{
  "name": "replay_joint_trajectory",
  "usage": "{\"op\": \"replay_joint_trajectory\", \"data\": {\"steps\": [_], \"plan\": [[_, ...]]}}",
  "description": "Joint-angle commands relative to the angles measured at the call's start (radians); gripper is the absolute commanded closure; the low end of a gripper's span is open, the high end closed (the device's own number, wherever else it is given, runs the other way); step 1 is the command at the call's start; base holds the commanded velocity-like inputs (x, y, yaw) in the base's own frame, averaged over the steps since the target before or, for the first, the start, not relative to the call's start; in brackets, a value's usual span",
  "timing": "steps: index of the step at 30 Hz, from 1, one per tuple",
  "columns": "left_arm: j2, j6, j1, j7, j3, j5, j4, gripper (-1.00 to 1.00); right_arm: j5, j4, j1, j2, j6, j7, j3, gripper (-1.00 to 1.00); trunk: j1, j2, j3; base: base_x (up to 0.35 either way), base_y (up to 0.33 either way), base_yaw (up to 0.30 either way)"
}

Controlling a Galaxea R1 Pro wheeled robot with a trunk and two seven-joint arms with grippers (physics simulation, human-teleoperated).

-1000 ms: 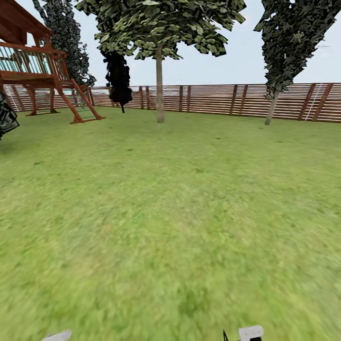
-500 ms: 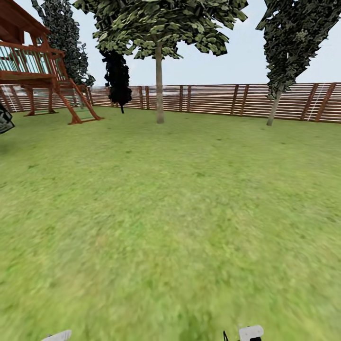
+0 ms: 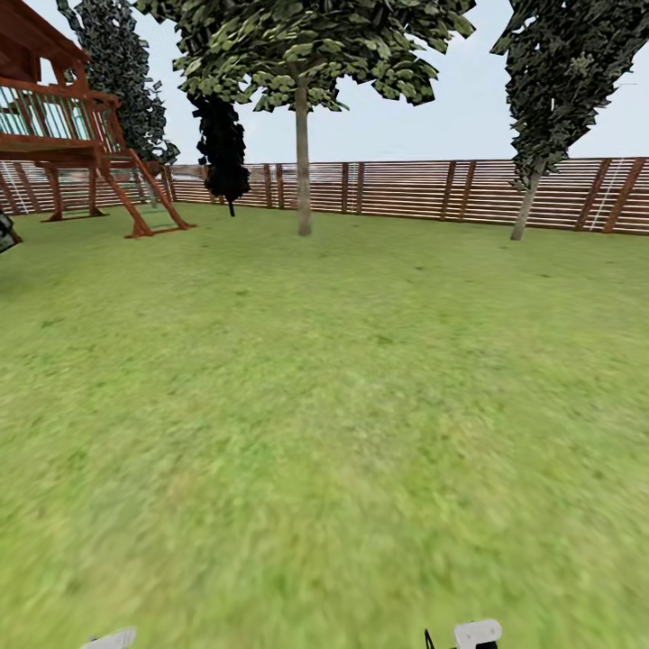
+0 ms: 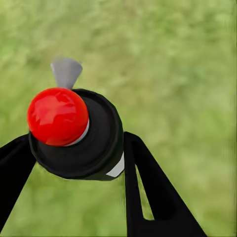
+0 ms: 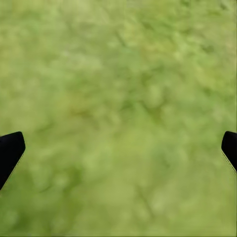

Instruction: In the garden, pick up the pesticide atomizer on the floor and spray pesticide onto both trees until each tree trunk is fully covered.

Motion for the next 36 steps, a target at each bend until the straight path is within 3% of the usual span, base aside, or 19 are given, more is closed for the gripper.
{"op": "replay_joint_trajectory", "data": {"steps": [1, 36], "plan": [[0.0, -0.003, -0.001, 0.001, -0.005, 0.006, 0.001, 1.0, 0.009, 0.001, -0.001, 0.0, 0.0, -0.011, 0.006, -1.0, 0.0, 0.0, -0.001, 0.339, 0.0, 0.0], [0.0, -0.003, -0.001, 0.0, -0.005, 0.006, 0.001, 1.0, 0.009, 0.001, -0.001, 0.0, 0.0, -0.01, 0.006, -1.0, 0.0, 0.0, -0.001, 0.339, 0.0, 0.0]]}}
